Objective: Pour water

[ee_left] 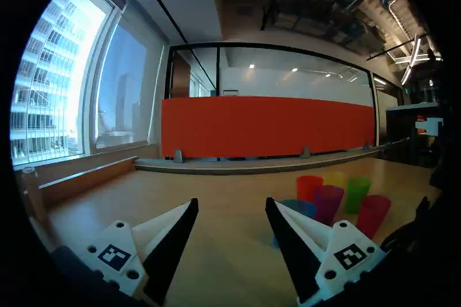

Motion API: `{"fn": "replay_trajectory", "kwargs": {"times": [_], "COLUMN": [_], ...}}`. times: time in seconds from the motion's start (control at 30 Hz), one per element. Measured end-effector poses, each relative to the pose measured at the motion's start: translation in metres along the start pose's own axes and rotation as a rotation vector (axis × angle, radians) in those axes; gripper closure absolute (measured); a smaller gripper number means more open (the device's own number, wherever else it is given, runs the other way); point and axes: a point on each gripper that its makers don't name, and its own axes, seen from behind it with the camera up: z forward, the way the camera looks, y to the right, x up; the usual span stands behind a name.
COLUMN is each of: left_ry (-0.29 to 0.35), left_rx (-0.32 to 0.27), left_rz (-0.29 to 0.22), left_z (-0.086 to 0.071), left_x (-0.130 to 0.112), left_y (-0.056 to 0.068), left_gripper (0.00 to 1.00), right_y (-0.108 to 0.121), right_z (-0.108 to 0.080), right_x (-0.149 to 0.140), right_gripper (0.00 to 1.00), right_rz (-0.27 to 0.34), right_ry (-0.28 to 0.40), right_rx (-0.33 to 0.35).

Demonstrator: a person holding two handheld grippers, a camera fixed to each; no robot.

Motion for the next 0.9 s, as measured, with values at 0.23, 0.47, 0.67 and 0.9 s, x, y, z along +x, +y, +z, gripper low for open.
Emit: {"fn": "replay_trajectory", "kwargs": {"times": [0.23, 0.47, 0.67, 0.9], "left_ry": [-0.001, -0.003, -0.003, -0.004], "left_rx": [0.0, 0.0, 0.002, 0.001], "left_rz": [0.0, 0.0, 0.001, 0.001], "left_z": [0.0, -0.0003, 0.0003, 0.0005], "left_x": [-0.0004, -0.0004, -0.0008, -0.001], "left_y": [-0.0008, -0.0011, -0.0021, -0.0017], "left_gripper": [0.14, 0.14, 0.14, 0.14], "right_y": [0.0009, 0.0034, 0.0049, 0.0059], "right_z": [-0.0018, -0.0034, -0.0034, -0.0031], "right_x": [0.0022, 0.0041, 0.0043, 0.0016], "right_gripper": [0.01, 0.01, 0.01, 0.01], "right_rz": [0.003, 0.005, 0.007, 0.007], "right_ry": [0.003, 0.008, 0.01, 0.008], "right_rx": [-0.001, -0.003, -0.003, -0.006]}}
